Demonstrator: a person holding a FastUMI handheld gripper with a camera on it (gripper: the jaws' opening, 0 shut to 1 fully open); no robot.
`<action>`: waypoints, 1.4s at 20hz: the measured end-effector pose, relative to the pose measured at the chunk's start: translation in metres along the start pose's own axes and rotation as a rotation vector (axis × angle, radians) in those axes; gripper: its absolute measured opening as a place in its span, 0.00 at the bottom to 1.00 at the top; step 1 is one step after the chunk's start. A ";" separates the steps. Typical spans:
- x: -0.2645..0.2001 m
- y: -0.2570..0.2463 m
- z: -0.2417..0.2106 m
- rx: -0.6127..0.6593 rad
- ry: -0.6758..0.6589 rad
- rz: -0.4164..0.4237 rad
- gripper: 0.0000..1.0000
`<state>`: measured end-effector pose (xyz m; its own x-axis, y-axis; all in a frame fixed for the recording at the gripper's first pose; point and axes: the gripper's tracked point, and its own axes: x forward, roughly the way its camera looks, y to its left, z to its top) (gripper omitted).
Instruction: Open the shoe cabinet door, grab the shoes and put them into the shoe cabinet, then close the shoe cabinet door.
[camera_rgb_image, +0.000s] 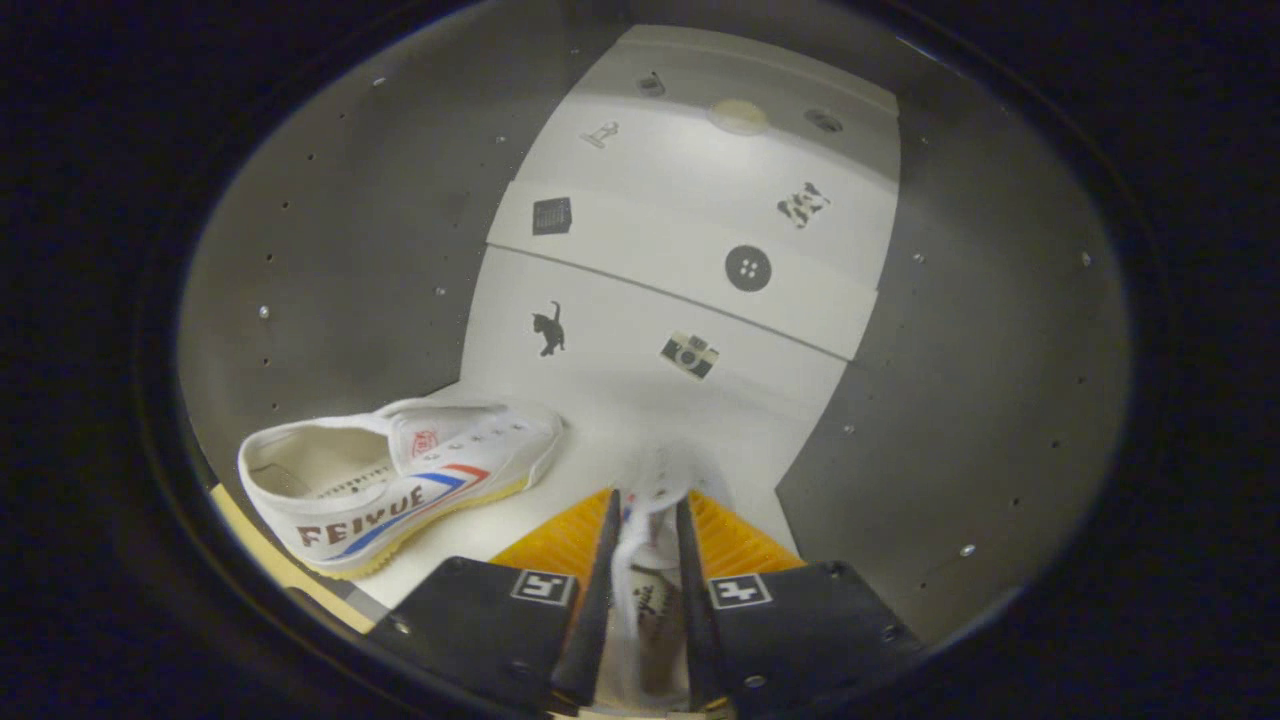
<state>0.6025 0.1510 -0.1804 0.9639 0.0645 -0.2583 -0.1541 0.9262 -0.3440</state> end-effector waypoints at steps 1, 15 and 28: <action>-0.006 -0.005 0.007 0.005 -0.023 -0.027 0.40; -0.156 0.003 0.047 0.192 -0.088 -0.058 0.99; -0.435 -0.014 0.148 0.249 -0.225 -0.034 1.00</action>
<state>0.2178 0.1649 0.0706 0.9957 0.0864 -0.0347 -0.0897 0.9897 -0.1111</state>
